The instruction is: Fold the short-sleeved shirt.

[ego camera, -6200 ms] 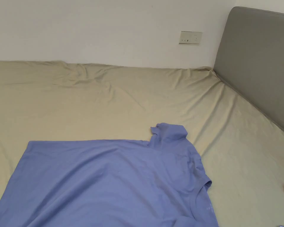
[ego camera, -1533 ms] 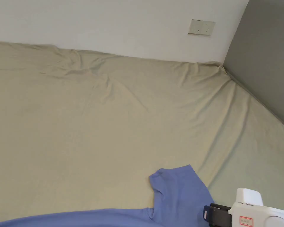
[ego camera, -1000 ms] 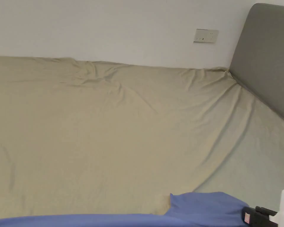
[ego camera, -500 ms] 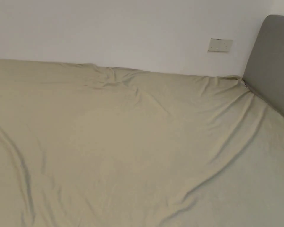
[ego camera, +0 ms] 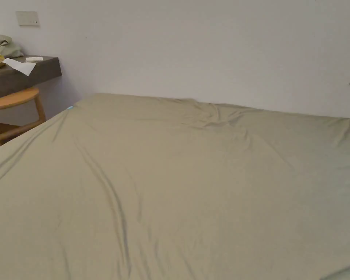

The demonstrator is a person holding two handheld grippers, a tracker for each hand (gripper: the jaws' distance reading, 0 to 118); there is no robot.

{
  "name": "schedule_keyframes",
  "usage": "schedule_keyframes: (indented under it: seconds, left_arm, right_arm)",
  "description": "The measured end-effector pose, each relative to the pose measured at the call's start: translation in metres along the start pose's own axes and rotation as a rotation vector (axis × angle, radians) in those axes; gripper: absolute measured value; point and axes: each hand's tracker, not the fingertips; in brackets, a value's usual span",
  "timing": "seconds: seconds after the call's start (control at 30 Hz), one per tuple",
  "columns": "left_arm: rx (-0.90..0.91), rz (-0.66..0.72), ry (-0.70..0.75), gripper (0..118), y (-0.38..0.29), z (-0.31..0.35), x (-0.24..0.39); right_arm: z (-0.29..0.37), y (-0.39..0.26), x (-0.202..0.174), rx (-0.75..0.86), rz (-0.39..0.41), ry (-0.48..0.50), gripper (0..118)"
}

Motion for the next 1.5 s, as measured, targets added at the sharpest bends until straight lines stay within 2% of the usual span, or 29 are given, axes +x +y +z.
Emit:
schedule_keyframes:
  seconds: [0.07,0.1,0.13,0.2,0.23,0.3,0.33,0.4,0.43,0.47,0.5,0.53,0.57,0.63,0.67,0.77,0.87,1.0,1.13,1.23,1.4,1.5]
  left_arm:
    - [-0.030,0.010,-0.017,0,0.003,-0.019,-0.013]
    - [-0.052,0.023,-0.025,14,0.003,-0.030,-0.020]
    - [-0.086,0.036,-0.038,43,0.005,-0.042,-0.028]
    - [-0.171,0.096,-0.096,117,0.005,-0.070,-0.046]
    - [-0.243,0.124,-0.150,118,0.005,-0.089,-0.060]
    - [-0.268,0.175,-0.245,118,0.002,-0.101,-0.069]
    - [-0.184,0.152,-0.322,118,0.004,-0.093,-0.064]
    - [-0.309,0.230,-0.487,103,0.000,-0.105,-0.059]
    - [-0.397,0.293,-0.547,104,-0.006,-0.116,-0.056]
    - [-0.377,0.272,-0.503,102,-0.011,-0.121,-0.051]
    - [-0.270,0.204,-0.504,80,-0.009,-0.113,-0.036]
    - [-0.245,0.168,-0.511,40,-0.008,-0.113,-0.032]
    - [-0.277,0.199,-0.491,12,-0.010,-0.117,-0.031]
    - [-0.308,0.280,-0.370,11,-0.012,-0.123,-0.027]
    - [-0.279,0.276,-0.357,11,-0.015,-0.119,-0.029]
    - [-0.198,0.364,-0.444,11,-0.017,-0.091,-0.030]
    - [-0.119,0.435,-0.427,11,-0.006,-0.061,-0.044]
    - [0.021,0.386,-0.268,11,0.020,-0.016,-0.057]
    - [0.057,0.230,-0.188,11,0.033,0.023,-0.029]
    - [0.044,0.057,-0.285,11,0.019,0.030,0.028]
    - [-0.144,-0.078,-0.483,11,-0.029,-0.026,0.116]
    - [-0.333,-0.134,-0.461,12,-0.061,-0.082,0.153]
  right_arm:
    - [-0.003,-0.005,-0.001,-0.037,-0.002,0.030,2]
    - [-0.004,-0.006,-0.001,-0.053,-0.010,0.041,2]
    - [-0.002,-0.007,-0.017,-0.054,-0.012,0.040,2]
    - [-0.002,-0.008,-0.020,-0.063,-0.012,0.037,2]
    - [-0.001,-0.008,-0.022,-0.067,-0.008,0.031,2]
    - [0.004,-0.005,-0.037,-0.069,0.009,0.011,2]
    - [0.005,-0.003,-0.040,-0.071,0.016,0.005,2]
    - [0.007,0.001,-0.050,-0.072,0.027,-0.001,2]
    - [0.007,0.003,-0.053,-0.072,0.033,-0.001,2]
    - [0.005,0.005,-0.057,-0.073,0.044,0.002,2]
    - [0.004,0.007,-0.061,-0.072,0.054,0.004,2]
    - [0.005,0.010,-0.066,-0.071,0.065,0.007,2]
    - [0.005,0.011,-0.070,-0.067,0.074,0.012,2]
    - [0.005,0.014,-0.075,-0.065,0.086,0.036,2]
    - [0.006,0.015,-0.075,-0.063,0.088,0.046,2]
    - [0.007,0.017,-0.078,-0.055,0.091,0.049,2]
    - [0.008,0.015,-0.065,-0.046,0.086,0.043,2]
    - [0.012,0.013,-0.058,-0.030,0.066,0.029,2]
    - [0.012,0.007,-0.049,-0.030,0.008,0.047,2]
    - [0.005,0.002,-0.046,-0.037,-0.021,0.067,2]
    - [0.004,-0.008,-0.044,-0.050,-0.044,0.107,2]
    - [0.012,-0.014,-0.036,-0.050,-0.066,0.096,2]
